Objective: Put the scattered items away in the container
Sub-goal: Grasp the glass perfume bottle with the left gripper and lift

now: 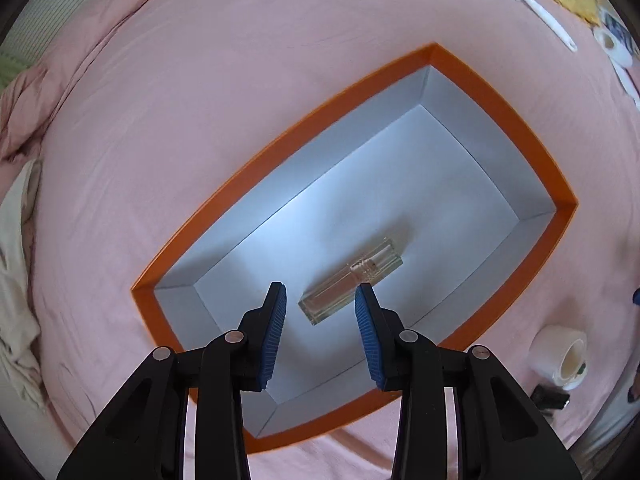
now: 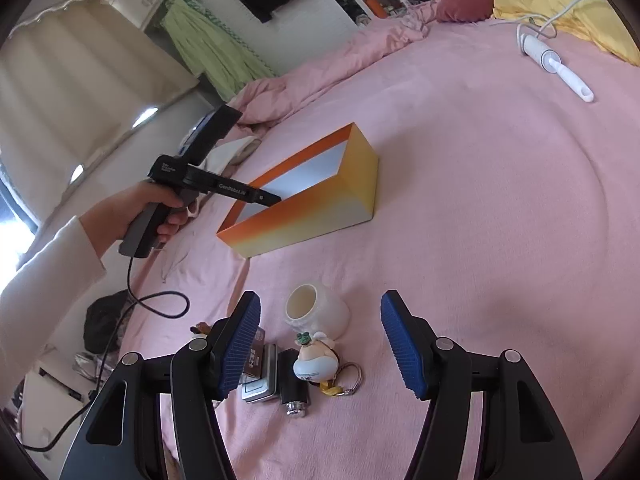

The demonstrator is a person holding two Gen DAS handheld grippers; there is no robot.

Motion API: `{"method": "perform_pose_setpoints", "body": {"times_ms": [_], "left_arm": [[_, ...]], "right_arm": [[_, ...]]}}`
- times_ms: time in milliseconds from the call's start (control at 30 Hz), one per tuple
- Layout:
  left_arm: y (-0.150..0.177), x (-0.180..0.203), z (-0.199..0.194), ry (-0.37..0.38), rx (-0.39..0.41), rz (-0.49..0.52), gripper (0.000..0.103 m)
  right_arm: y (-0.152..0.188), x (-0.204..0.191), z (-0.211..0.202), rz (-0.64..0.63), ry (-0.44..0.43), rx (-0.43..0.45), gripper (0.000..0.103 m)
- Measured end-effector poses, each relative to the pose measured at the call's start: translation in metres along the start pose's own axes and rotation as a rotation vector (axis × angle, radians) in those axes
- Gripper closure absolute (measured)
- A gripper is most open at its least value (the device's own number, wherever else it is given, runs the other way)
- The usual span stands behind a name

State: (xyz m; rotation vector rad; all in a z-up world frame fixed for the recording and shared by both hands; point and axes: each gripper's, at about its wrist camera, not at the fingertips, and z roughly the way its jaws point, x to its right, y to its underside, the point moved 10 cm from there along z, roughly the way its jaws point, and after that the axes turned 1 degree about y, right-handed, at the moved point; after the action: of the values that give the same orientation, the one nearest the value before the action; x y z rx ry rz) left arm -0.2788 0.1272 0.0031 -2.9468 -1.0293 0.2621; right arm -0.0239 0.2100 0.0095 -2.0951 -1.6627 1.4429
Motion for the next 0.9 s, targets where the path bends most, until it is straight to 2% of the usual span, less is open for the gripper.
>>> {"method": "perform_pose_setpoints", "body": {"times_ms": [167,233,333,433,467,500,567,633,767,800,867,900], "left_arm": [[-0.009,0.008,0.007,0.111,-0.015,0.062,0.065],[-0.009,0.012,0.011,0.183,-0.049,0.084,0.065],[-0.01,0.013,0.017,0.292,-0.081,0.085,0.061],[-0.015,0.006,0.016,0.343,-0.072,0.067,0.06],[-0.017,0.004,0.014,0.348,-0.07,0.058,0.06],[-0.02,-0.001,0.014,0.322,-0.058,0.053,0.06],[-0.024,-0.014,0.016,0.238,-0.051,0.045,0.058],[-0.027,-0.018,0.016,0.225,-0.048,0.036,0.057],[-0.029,-0.017,0.015,0.137,-0.012,0.043,0.047],[-0.028,-0.019,0.014,0.142,0.001,0.006,0.049],[-0.025,-0.028,0.012,0.169,0.04,-0.104,0.062],[-0.024,-0.032,0.01,0.128,0.066,-0.125,0.084]], "right_arm": [[-0.002,0.005,-0.001,0.03,-0.003,0.004,0.04],[-0.002,0.007,-0.002,0.041,-0.003,0.007,0.04],[-0.002,0.009,-0.001,0.054,-0.004,0.004,0.04],[-0.002,0.012,-0.001,0.067,-0.006,0.002,0.04],[-0.002,0.012,-0.001,0.072,-0.008,0.001,0.04],[-0.002,0.012,-0.001,0.077,-0.013,-0.001,0.04],[-0.001,0.012,0.001,0.087,-0.019,-0.008,0.04],[0.001,0.012,0.003,0.088,-0.022,-0.014,0.04],[0.004,0.012,0.006,0.085,-0.016,-0.026,0.04],[0.004,0.012,0.006,0.089,-0.018,-0.027,0.04],[0.005,0.011,0.007,0.089,-0.018,-0.029,0.04],[0.005,0.01,0.007,0.086,-0.018,-0.029,0.04]]}}
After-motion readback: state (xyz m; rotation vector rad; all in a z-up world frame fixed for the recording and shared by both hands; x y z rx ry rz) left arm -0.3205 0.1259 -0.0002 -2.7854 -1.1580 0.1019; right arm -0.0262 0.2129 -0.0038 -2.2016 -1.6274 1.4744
